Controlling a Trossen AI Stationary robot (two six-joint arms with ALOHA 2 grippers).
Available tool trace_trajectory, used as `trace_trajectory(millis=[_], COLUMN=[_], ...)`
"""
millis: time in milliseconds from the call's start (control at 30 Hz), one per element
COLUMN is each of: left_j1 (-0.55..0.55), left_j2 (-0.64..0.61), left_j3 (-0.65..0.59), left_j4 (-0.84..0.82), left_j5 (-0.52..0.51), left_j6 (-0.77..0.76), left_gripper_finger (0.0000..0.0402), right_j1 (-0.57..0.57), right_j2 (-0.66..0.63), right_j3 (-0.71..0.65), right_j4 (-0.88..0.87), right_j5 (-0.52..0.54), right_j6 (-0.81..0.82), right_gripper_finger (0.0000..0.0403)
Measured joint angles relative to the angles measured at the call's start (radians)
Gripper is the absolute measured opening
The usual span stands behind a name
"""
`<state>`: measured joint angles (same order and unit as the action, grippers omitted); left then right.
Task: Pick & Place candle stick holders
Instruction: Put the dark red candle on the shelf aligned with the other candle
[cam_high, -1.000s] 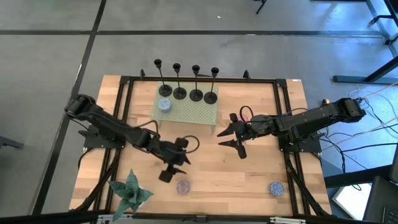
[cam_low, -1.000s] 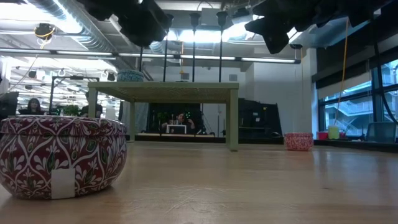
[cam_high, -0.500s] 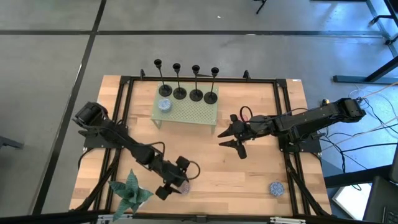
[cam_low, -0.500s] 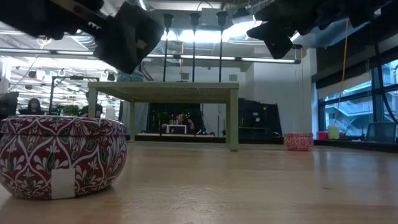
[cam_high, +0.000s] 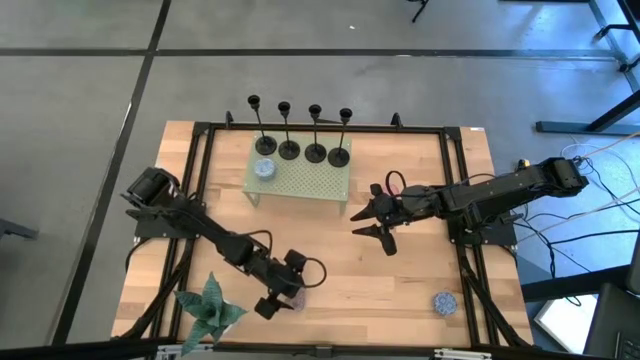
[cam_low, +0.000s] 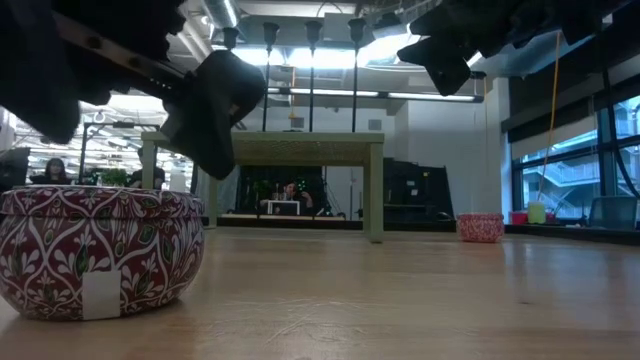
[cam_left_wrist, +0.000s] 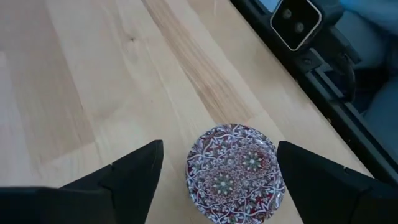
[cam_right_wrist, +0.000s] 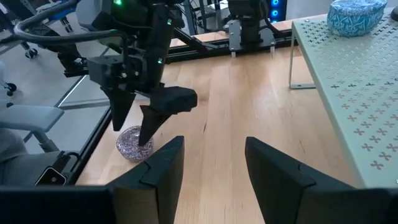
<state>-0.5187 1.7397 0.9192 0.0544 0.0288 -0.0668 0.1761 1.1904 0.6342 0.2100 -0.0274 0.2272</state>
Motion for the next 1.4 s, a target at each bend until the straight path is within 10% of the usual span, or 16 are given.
trace_trajectory(millis=[1400], left_j1=[-0.009], left_j2=[0.065], left_j3=[0.0], left_j4=[0.023], left_j5=[0.01], left_j6=[0.017], left_gripper_finger=[0.0313], right_j1=[0.0], right_j2=[0.0], right_j3=[0.0], right_j4=[-0.001], right_j5=[-0.002], right_j6=[0.0], right_gripper_finger=[0.0175])
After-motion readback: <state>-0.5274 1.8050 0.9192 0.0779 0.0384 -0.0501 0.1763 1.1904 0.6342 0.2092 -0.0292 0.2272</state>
